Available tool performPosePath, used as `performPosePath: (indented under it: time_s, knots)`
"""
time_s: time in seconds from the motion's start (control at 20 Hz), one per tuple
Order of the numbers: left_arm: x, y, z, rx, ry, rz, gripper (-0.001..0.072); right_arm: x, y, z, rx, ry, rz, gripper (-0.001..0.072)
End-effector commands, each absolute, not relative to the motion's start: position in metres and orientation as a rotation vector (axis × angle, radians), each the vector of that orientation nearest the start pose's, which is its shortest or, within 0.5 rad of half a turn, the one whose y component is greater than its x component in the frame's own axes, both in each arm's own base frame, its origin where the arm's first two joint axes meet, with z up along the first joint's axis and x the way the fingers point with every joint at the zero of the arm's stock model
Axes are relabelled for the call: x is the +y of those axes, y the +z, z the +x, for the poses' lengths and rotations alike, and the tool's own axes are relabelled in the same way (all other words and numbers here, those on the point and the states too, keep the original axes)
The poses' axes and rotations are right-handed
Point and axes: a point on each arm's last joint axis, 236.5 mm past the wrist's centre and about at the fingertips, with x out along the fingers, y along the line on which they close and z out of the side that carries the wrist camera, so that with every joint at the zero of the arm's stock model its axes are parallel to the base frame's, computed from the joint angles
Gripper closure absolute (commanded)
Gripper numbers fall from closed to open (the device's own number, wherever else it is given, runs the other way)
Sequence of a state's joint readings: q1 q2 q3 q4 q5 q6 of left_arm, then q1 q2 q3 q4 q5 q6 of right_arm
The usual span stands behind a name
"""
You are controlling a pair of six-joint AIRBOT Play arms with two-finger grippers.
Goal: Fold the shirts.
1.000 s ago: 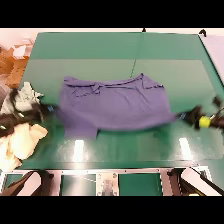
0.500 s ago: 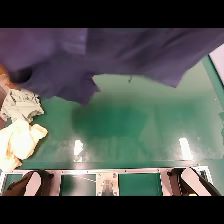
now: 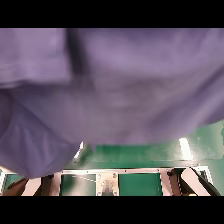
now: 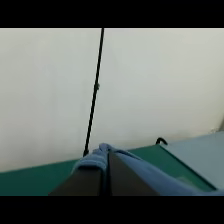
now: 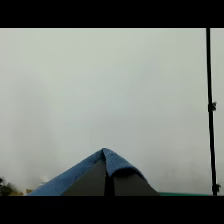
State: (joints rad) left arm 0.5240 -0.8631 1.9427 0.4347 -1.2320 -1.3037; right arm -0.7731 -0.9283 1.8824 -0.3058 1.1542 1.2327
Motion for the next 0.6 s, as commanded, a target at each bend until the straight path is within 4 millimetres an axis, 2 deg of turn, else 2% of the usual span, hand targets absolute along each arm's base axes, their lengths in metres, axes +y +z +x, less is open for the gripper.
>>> performPosePath:
  time_s: [0.0,0.1,0.3,0.4,0.5,0.55]
  knots:
    - [-0.06,0.451,0.305,0.242,-0.509,-0.323,0.0684,-0.026,0.46,0.335,0.034,0.315,0.374,0.0701]
    - [-0.043,0.388,0.336,0.387,-0.511,-0.416,0.0684,-0.032,0.384,0.368,0.176,0.316,0.448,0.07]
    - [-0.008,0.23,0.384,0.595,-0.434,-0.612,0.0684,-0.041,0.184,0.43,0.495,0.202,0.639,0.0701]
    - [0.011,0.16,0.403,0.658,-0.363,-0.682,0.0684,-0.043,0.1,0.45,0.644,0.165,0.729,0.0701]
    - [0.021,0.109,0.421,0.726,-0.343,-0.738,0.0684,-0.044,0.04,0.471,0.755,0.165,0.788,0.0701]
    - [0.022,0.093,0.433,0.73,-0.345,-0.761,0.0683,-0.046,0.021,0.484,0.788,0.165,0.811,0.0701]
